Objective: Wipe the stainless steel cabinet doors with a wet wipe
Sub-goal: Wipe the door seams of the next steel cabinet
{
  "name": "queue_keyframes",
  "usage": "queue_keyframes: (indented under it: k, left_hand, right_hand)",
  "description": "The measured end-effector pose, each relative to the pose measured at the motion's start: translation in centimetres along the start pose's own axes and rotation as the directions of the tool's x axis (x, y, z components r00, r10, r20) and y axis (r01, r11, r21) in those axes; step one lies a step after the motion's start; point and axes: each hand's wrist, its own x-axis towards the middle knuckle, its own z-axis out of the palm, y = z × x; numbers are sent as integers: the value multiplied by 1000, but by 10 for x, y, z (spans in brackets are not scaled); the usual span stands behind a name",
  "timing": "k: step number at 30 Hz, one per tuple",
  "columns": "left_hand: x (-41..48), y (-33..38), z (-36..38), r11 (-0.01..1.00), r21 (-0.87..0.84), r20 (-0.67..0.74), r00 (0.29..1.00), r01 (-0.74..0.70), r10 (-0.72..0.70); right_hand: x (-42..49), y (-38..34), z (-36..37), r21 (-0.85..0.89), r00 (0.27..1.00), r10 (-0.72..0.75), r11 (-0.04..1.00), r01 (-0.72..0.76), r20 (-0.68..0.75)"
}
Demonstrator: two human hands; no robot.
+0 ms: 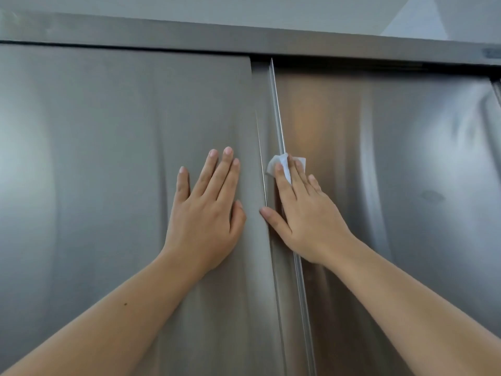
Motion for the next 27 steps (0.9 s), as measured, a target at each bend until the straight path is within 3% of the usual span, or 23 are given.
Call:
queue_keyframes:
  k: [8, 17, 24, 27]
  left_hand:
    - [-16, 5, -1, 1000, -19, -8, 1000, 17, -18]
    - [-55, 20, 2, 999, -34, 4, 1000, 21, -21]
    - [-67, 36, 6, 999, -49, 14, 1000, -19, 20]
    - [-73, 43, 7, 998, -69, 8, 1000, -5, 5]
  right_hand:
    - [35, -2, -11, 58, 997, 75, 996, -74, -20]
    - [-77, -24, 25, 46, 997, 67, 997, -69, 39]
    - [-63, -15, 19, -32, 998, 10, 999, -8, 56]
    - [-73, -20, 23, 25, 998, 39, 999, -41, 53]
